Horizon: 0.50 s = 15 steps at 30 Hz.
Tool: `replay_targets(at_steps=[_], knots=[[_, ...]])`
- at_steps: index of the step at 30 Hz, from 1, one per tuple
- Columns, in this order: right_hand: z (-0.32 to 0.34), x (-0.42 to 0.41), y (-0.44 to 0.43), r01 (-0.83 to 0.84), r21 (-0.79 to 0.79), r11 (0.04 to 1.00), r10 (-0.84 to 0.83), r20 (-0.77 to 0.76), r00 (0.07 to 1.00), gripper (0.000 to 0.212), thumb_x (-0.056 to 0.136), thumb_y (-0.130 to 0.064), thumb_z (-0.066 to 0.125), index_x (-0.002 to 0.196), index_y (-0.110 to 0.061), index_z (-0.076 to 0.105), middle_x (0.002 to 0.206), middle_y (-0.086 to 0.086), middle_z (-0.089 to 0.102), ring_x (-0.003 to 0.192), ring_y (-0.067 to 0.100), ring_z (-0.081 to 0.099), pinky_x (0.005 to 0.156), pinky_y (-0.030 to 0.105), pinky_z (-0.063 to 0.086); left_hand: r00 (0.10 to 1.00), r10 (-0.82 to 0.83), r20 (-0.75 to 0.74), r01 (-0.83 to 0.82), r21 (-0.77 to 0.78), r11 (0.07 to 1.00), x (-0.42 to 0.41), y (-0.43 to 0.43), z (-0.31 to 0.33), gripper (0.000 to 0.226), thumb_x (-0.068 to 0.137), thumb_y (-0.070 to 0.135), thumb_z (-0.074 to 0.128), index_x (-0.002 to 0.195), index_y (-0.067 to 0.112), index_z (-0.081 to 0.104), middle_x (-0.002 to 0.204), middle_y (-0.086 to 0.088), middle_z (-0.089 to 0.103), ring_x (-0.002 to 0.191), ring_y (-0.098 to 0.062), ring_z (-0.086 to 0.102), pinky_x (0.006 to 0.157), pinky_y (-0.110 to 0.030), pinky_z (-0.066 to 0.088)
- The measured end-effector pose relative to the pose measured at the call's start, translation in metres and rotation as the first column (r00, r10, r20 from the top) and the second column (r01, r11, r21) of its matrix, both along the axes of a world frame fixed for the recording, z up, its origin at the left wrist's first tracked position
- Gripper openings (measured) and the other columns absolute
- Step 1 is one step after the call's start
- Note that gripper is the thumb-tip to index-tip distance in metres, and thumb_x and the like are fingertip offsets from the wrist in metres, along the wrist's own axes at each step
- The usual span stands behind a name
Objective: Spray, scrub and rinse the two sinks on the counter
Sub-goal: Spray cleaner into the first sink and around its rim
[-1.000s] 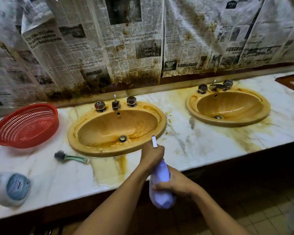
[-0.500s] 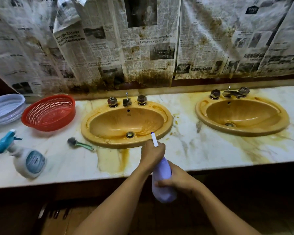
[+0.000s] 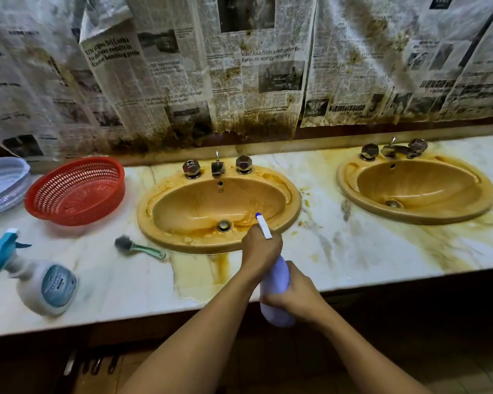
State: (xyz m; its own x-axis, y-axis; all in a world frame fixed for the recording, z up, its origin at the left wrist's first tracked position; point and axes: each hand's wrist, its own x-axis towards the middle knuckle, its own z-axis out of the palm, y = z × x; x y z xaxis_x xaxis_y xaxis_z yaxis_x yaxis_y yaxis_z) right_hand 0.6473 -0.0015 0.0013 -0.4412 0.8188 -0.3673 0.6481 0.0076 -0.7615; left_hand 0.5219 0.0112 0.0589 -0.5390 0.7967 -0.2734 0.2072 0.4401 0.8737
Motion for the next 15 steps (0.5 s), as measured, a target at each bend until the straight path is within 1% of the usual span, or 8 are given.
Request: replay_targets(at_steps=[3,5,7,9,11,12,14,15], knots=[[-0.005,-0.028,-0.005,-0.003,0.01,1.0,0.002,0.059,0.998,0.081,0.055,-0.065,0.075,0.125,-0.03,0.053,0.115,-0.01,0.064,0.104,0.01,0.064,0.088,0.027,0.053,0.997,-0.07,0.023,0.072,-0.075,0.995,-0.027,0.006,0.005,0.014,0.076,0.023,0.045,0.068,0.012,0.047,0.07,-0.007,0.057,0.071,-0.03,0.052,0.061,-0.033,0.036],[-0.009,-0.043,-0.011,0.048,-0.013,0.999,-0.048,0.039,0.998,0.084,0.057,-0.065,0.076,0.129,-0.029,0.052,0.12,-0.008,0.064,0.109,0.012,0.063,0.093,0.029,0.051,0.994,-0.103,0.046,0.108,-0.104,0.989,-0.04,0.008,0.004,0.015,0.079,0.024,0.047,0.07,0.012,0.049,0.072,-0.007,0.057,0.076,-0.032,0.053,0.065,-0.033,0.037],[-0.011,-0.056,-0.013,0.107,-0.023,0.994,-0.106,0.034,0.994,0.083,0.06,-0.062,0.078,0.13,-0.027,0.051,0.121,-0.006,0.064,0.11,0.014,0.062,0.095,0.031,0.05,0.99,-0.123,0.068,0.13,-0.103,0.986,-0.053,0.011,-0.004,0.016,0.082,0.024,0.048,0.076,0.011,0.053,0.075,-0.007,0.059,0.076,-0.031,0.055,0.063,-0.033,0.038],[-0.013,-0.064,-0.017,0.136,-0.026,0.99,-0.135,0.056,0.989,0.082,0.06,-0.061,0.077,0.13,-0.026,0.051,0.118,-0.008,0.064,0.107,0.012,0.063,0.093,0.029,0.05,0.983,-0.154,0.099,0.165,-0.108,0.98,-0.062,0.011,-0.011,0.013,0.087,0.022,0.05,0.083,0.01,0.054,0.078,-0.005,0.059,0.071,-0.025,0.054,0.058,-0.032,0.037],[-0.013,-0.074,-0.021,0.145,-0.014,0.989,-0.142,0.106,0.984,0.082,0.06,-0.062,0.076,0.13,-0.026,0.05,0.114,-0.01,0.062,0.103,0.009,0.062,0.089,0.025,0.049,0.979,-0.173,0.113,0.186,-0.124,0.975,-0.072,0.011,-0.018,0.011,0.09,0.018,0.051,0.081,0.012,0.053,0.075,-0.003,0.057,0.066,-0.022,0.051,0.057,-0.032,0.037],[-0.013,-0.079,-0.025,0.155,-0.018,0.988,-0.152,0.106,0.983,0.081,0.063,-0.06,0.077,0.131,-0.027,0.049,0.116,-0.01,0.062,0.105,0.01,0.061,0.088,0.024,0.047,0.979,-0.176,0.104,0.189,-0.136,0.973,-0.077,0.011,-0.021,0.012,0.091,0.017,0.051,0.08,0.012,0.055,0.075,-0.004,0.058,0.067,-0.023,0.054,0.058,-0.033,0.04],[-0.013,-0.088,-0.032,0.191,-0.049,0.98,-0.187,0.078,0.979,0.077,0.067,-0.055,0.08,0.132,-0.029,0.048,0.12,-0.008,0.062,0.108,0.011,0.061,0.089,0.024,0.046,0.976,-0.197,0.088,0.209,-0.151,0.966,-0.085,0.01,-0.023,0.012,0.09,0.014,0.05,0.081,0.01,0.057,0.079,-0.007,0.062,0.079,-0.031,0.061,0.065,-0.036,0.046],[-0.013,-0.092,-0.036,0.21,-0.056,0.976,-0.206,0.07,0.976,0.076,0.068,-0.054,0.081,0.132,-0.03,0.048,0.121,-0.007,0.062,0.108,0.01,0.061,0.088,0.023,0.046,0.972,-0.219,0.086,0.23,-0.16,0.96,-0.087,0.01,-0.025,0.012,0.09,0.014,0.049,0.081,0.009,0.057,0.08,-0.007,0.062,0.084,-0.034,0.062,0.067,-0.035,0.046]])
